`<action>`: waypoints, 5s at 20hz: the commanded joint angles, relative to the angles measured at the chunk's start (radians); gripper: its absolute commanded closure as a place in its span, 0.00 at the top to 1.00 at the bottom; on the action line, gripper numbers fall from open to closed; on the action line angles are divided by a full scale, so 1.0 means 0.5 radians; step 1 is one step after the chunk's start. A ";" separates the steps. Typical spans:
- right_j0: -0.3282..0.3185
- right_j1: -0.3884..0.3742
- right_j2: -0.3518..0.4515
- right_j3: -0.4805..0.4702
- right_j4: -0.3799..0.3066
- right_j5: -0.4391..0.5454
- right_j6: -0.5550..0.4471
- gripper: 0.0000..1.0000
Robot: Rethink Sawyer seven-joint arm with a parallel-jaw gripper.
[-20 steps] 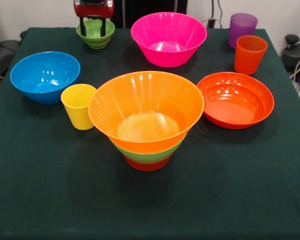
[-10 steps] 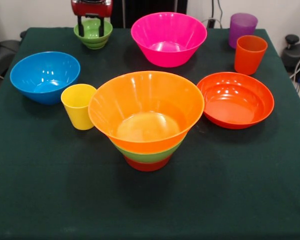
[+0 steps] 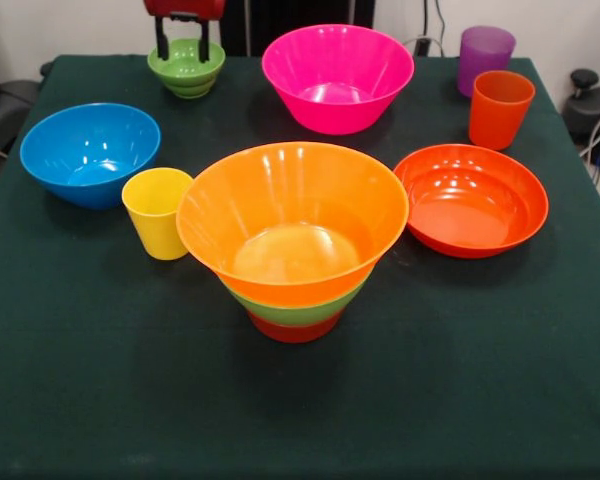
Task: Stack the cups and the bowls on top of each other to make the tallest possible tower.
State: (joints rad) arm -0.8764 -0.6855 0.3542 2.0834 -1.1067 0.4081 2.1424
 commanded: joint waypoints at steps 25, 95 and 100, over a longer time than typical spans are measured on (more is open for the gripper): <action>-0.251 0.114 0.241 -0.079 -0.132 0.224 -0.841 1.00; -0.375 0.242 0.283 -0.258 -0.187 0.237 -0.982 1.00; -0.372 0.330 0.278 -0.337 -0.221 0.219 -0.996 1.00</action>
State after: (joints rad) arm -1.0958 -0.6125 0.4354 2.0287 -1.1377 0.4876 1.9187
